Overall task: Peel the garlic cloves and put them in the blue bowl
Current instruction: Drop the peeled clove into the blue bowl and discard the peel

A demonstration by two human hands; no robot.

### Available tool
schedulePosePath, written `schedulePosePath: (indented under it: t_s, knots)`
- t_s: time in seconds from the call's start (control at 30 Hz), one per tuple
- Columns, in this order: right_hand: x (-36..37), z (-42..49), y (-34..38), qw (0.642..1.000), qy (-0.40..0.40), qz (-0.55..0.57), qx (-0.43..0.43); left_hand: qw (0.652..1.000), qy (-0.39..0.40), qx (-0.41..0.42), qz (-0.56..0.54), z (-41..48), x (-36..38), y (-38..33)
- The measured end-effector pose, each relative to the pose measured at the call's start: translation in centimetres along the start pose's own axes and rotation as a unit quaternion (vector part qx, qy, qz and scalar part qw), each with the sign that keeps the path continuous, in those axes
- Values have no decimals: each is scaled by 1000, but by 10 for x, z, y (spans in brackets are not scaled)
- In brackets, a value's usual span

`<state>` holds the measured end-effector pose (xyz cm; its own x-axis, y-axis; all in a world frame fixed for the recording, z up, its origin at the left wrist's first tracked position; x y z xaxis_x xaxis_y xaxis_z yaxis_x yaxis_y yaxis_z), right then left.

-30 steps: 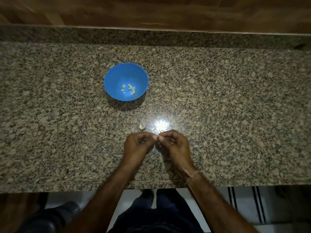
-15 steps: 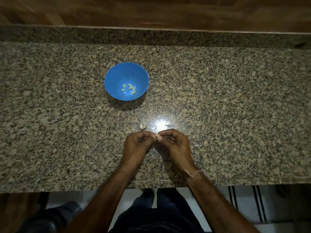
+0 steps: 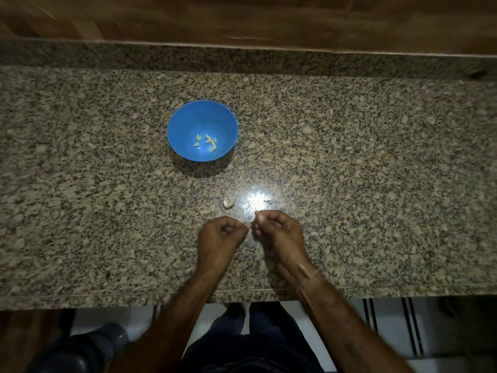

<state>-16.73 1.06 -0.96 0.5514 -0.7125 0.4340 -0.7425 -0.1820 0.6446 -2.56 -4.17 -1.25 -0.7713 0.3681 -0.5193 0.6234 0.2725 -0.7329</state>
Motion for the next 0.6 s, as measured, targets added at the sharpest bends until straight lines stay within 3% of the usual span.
schedulePosePath:
  t_s: [0.3,0.43,0.6]
  knots:
    - [5,-8,5,991,60,-76,-88,989,48,9,-140,1,-1,-14]
    - [6,-9,7,991,80,-75,-74,993,24,34,-107,2,-6,-13]
    - [4,-4,10,978,87,-161,-100,994,21,62,-88,2,-11,-15]
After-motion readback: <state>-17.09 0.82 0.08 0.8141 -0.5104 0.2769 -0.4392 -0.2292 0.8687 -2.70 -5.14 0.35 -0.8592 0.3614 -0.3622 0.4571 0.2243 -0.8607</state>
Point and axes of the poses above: each hand's wrist, its own z-axis towards the middle knuckle, its own x-axis out of the palm, y = z × x, the point moved 2 cm from there along z, towards the middle knuckle, and after that the axes turned 14 degrees about z, right-handed, at the moved point
